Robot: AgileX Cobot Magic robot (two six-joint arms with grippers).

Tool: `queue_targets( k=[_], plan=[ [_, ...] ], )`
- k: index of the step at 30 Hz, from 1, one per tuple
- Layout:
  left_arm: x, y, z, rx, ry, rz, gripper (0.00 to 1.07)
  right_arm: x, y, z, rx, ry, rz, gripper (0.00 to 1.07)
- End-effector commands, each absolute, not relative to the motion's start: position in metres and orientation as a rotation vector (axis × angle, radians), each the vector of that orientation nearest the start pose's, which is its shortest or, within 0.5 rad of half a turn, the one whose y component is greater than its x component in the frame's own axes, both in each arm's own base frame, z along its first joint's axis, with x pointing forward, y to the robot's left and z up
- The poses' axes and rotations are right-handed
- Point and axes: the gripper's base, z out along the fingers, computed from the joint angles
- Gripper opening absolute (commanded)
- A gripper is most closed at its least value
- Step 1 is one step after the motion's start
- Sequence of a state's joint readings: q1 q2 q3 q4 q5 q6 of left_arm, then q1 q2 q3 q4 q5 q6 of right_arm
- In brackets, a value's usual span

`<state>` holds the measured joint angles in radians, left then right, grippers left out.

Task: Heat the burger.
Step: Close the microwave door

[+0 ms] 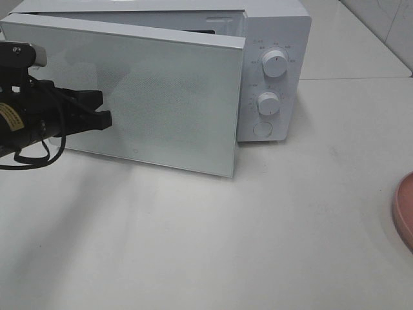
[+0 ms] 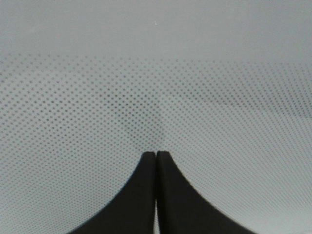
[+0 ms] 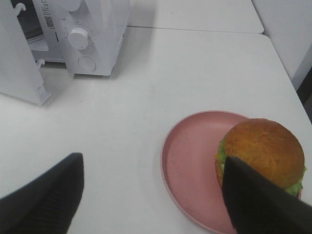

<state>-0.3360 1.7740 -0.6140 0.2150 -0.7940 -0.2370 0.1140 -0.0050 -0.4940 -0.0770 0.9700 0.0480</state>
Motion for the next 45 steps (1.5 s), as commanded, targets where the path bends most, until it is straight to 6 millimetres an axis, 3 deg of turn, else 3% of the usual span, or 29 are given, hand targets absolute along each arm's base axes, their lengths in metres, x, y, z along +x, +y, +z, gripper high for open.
queue_targets(
  k=[1, 15, 37, 43, 45],
  plan=[
    [0.303, -0.124, 0.160, 0.303, 1.833, -0.444, 0.00, -0.005, -0.006, 0.284, -0.071, 1.918, 0.013, 0.76],
    [0.328, -0.175, 0.158, 0.310, 1.819, -0.504, 0.00, -0.005, -0.006, 0.284, -0.071, 1.918, 0.013, 0.76],
    [0.375, -0.231, 0.168, 0.315, 1.775, -0.557, 0.00, -0.005, -0.006, 0.284, -0.071, 1.918, 0.013, 0.76],
    [0.373, -0.240, 0.176, 0.336, 1.772, -0.570, 0.00, -0.005, -0.006, 0.284, -0.071, 1.918, 0.013, 0.76],
    [0.363, -0.248, 0.192, 0.361, 1.767, -0.590, 0.00, -0.005, -0.006, 0.284, -0.071, 1.918, 0.013, 0.76]
  ],
)
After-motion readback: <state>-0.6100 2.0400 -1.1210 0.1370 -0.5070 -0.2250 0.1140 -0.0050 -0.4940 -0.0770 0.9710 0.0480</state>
